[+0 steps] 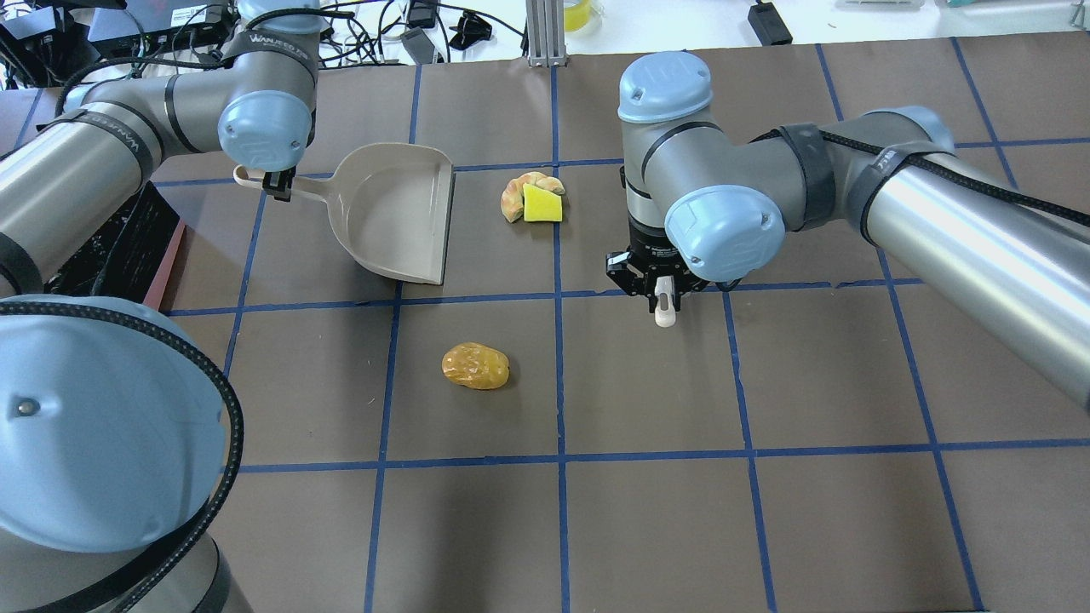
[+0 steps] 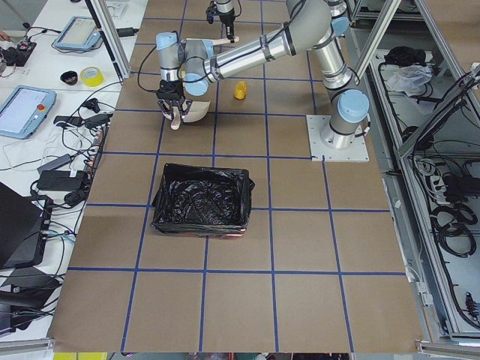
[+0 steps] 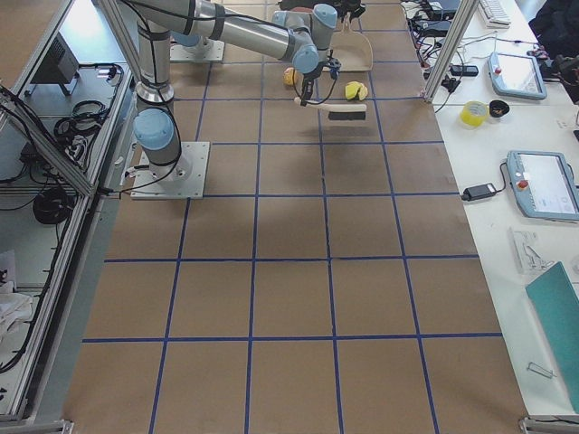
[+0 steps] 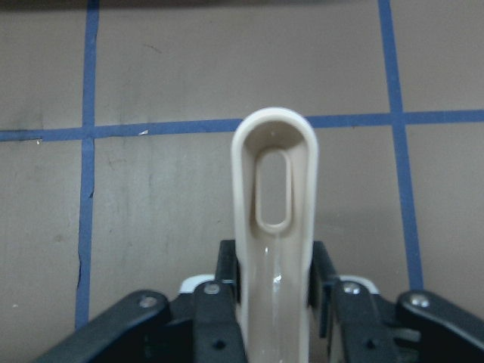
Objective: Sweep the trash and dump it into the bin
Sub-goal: 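Lift the white brush with the right gripper and move it toward the dustpan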
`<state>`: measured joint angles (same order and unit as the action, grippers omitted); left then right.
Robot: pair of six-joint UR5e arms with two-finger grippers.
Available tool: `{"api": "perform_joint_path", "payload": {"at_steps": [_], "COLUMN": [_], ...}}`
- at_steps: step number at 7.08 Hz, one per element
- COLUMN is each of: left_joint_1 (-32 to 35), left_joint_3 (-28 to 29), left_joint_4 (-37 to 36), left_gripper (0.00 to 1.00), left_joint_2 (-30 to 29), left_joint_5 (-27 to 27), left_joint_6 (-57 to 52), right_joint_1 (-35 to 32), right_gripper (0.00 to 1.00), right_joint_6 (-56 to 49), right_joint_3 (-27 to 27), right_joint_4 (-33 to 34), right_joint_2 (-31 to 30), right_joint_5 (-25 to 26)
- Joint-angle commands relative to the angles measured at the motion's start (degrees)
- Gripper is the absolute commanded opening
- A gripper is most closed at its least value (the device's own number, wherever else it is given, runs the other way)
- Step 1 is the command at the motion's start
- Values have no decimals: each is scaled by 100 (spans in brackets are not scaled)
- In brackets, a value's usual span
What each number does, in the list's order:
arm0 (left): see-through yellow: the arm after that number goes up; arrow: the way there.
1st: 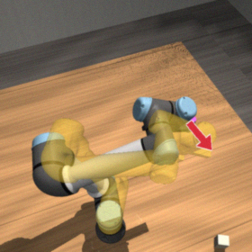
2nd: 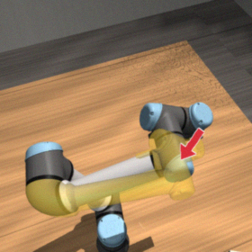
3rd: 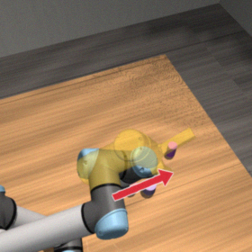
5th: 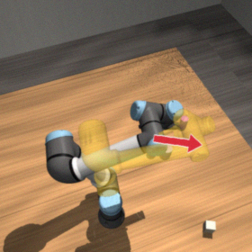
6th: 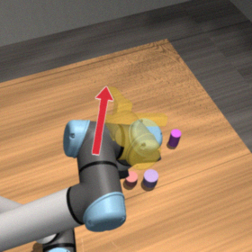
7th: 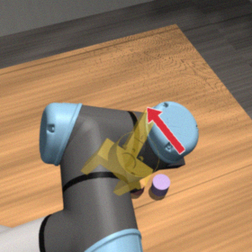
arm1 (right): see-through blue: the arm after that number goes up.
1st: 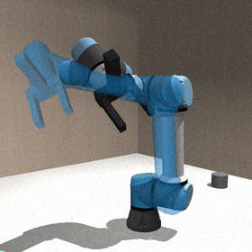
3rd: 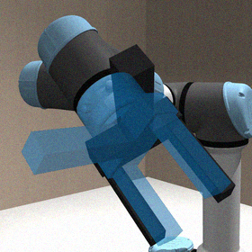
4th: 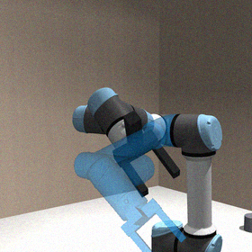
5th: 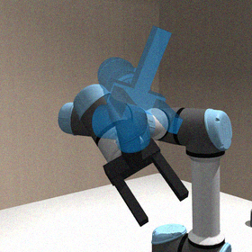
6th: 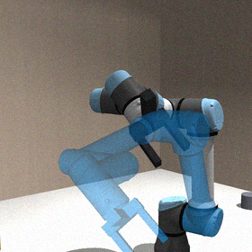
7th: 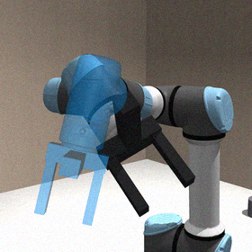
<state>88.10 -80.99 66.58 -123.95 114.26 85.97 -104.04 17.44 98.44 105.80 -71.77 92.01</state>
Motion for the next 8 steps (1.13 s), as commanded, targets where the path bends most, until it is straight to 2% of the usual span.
{"api": "perform_joint_path", "payload": {"at_steps": [1,2,3,8], "left_joint_1": [93,93,93,102], "left_joint_3": [31,66,170,207], "left_joint_4": [241,241,241,250], "left_gripper": [0,0,0,0], "left_joint_2": [-121,-165,-191,-227], "left_joint_5": [18,18,9,18], "left_joint_6": [16,25,42,77], "right_joint_1": [-134,-152,-248,-714], "right_gripper": [0,0,0,0], "right_joint_6": [129,-2,-116,-126], "right_joint_3": [-271,-394,-509,-1211], "right_joint_4": [-6,-33,-15,143], "right_joint_2": [276,417,549,1156], "right_joint_5": [-647,-684,-1041,-1465]}}
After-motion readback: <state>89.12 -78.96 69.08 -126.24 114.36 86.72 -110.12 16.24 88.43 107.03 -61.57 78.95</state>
